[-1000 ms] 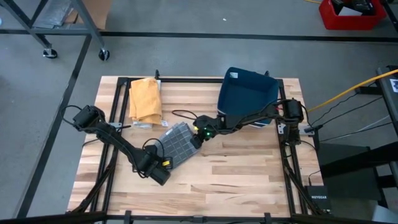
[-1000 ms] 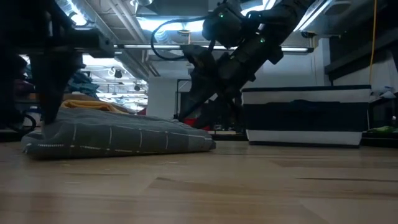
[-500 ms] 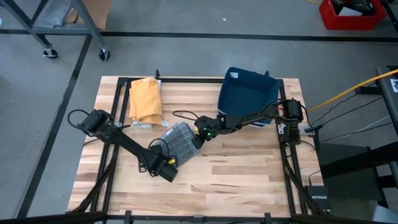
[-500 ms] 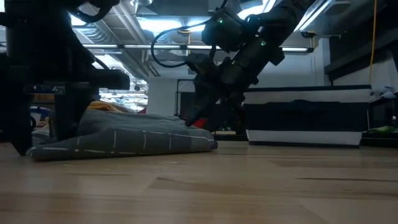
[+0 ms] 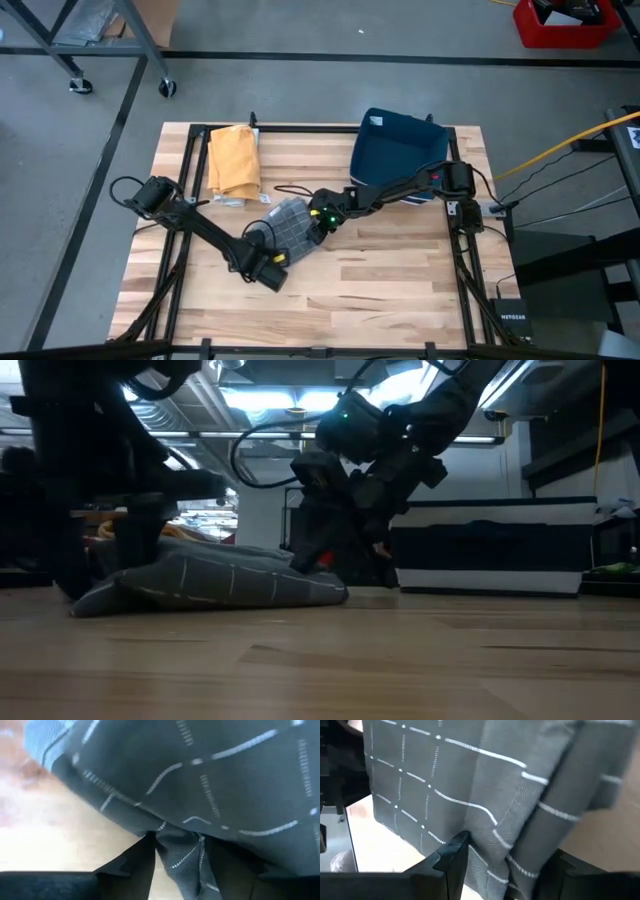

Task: Fold towel
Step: Stack the gray patterned towel on top of the yellow towel

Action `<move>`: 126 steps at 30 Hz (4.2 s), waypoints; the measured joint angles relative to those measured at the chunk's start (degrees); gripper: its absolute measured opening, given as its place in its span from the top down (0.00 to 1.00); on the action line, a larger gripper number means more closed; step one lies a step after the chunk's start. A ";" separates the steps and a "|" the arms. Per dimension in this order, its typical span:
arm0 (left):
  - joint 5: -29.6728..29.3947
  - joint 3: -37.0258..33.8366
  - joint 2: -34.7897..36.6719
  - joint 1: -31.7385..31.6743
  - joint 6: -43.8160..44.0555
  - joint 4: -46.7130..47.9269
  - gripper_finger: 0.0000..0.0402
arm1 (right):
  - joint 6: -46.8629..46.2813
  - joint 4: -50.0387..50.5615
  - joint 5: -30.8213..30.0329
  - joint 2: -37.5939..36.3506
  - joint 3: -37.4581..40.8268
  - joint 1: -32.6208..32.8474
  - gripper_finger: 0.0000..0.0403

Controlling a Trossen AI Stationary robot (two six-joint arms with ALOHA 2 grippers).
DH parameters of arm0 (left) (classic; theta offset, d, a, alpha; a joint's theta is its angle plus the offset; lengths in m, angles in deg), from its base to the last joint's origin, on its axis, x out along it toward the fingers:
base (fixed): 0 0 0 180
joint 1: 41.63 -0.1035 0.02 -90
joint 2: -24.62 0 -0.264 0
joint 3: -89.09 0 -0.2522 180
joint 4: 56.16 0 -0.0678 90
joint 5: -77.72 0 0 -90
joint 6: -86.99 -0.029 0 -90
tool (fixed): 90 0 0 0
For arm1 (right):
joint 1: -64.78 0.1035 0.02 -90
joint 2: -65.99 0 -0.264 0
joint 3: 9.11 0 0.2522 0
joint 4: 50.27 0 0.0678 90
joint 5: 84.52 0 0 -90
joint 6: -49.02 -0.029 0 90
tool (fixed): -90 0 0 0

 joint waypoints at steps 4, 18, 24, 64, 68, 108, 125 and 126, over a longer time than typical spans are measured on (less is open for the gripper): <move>-1.62 -0.07 -0.05 -0.45 -3.41 -0.07 0.67 | 1.99 -1.27 0.18 0.25 -1.71 0.04 0.57; -7.25 1.07 0.62 2.56 0.92 9.76 0.99 | 2.89 -9.10 -5.86 0.22 -3.57 0.04 0.94; -9.06 2.99 2.89 3.29 0.08 14.57 1.00 | 2.68 -13.53 -6.34 0.22 -6.50 -0.46 0.95; -25.74 15.83 7.55 -5.59 -0.87 42.56 1.00 | 13.18 -5.47 -2.31 6.01 -38.98 -9.35 0.97; -25.96 15.94 8.38 -5.92 -0.76 42.81 1.00 | 13.20 -6.22 -1.33 8.33 -42.80 -9.35 0.97; -22.52 15.94 18.01 -18.08 -22.99 42.81 1.00 | 10.75 -11.25 3.61 18.78 -55.13 -13.90 0.98; -12.88 11.99 18.28 -21.36 -33.58 43.03 1.00 | 15.95 -13.42 -2.10 24.64 -55.09 -13.14 0.95; -12.49 10.66 18.28 -21.39 -33.40 43.02 1.00 | 16.11 -14.26 -2.05 25.33 -55.09 -13.14 0.95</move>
